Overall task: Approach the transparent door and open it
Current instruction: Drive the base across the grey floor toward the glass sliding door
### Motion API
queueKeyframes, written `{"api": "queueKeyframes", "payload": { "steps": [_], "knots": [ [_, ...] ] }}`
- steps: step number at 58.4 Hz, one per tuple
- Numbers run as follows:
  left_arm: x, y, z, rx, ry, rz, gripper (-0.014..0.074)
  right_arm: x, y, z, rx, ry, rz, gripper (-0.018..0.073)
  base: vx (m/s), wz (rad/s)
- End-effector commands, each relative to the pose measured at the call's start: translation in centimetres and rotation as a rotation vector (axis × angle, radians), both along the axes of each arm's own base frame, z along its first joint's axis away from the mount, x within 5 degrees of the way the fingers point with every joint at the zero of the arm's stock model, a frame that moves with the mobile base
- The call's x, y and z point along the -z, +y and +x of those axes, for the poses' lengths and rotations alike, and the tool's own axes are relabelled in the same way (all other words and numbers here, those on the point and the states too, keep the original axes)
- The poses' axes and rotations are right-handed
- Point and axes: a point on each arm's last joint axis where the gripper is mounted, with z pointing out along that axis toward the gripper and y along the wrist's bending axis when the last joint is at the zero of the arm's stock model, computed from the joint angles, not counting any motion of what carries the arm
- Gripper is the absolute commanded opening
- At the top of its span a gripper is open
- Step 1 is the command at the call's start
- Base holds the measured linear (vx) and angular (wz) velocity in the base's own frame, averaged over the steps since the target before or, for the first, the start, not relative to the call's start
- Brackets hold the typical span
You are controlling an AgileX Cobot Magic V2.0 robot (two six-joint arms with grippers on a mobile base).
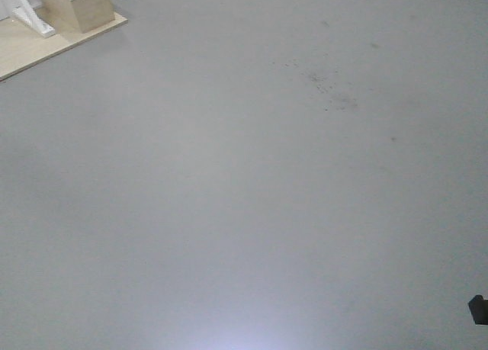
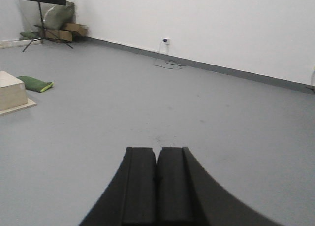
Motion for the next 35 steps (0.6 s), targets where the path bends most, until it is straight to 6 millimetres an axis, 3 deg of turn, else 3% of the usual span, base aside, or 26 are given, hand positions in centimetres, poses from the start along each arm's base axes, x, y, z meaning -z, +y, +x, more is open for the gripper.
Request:
{"api": "queueKeyframes", "payload": {
  "steps": [1, 35],
  "knots": [
    [0.28, -0.04, 0.03, 0.007, -0.054, -0.010, -0.0006, -0.42, -0.02, -0.05, 0.004, -0.084, -0.010, -0.0008, 0.73, 0.52],
    [0.28, -0.04, 0.03, 0.007, -0.054, -0.010, -0.0006, -0.42, -0.02, -0.05, 0.004, -0.084, -0.010, -0.0008, 0.76, 0.53]
  ]
}}
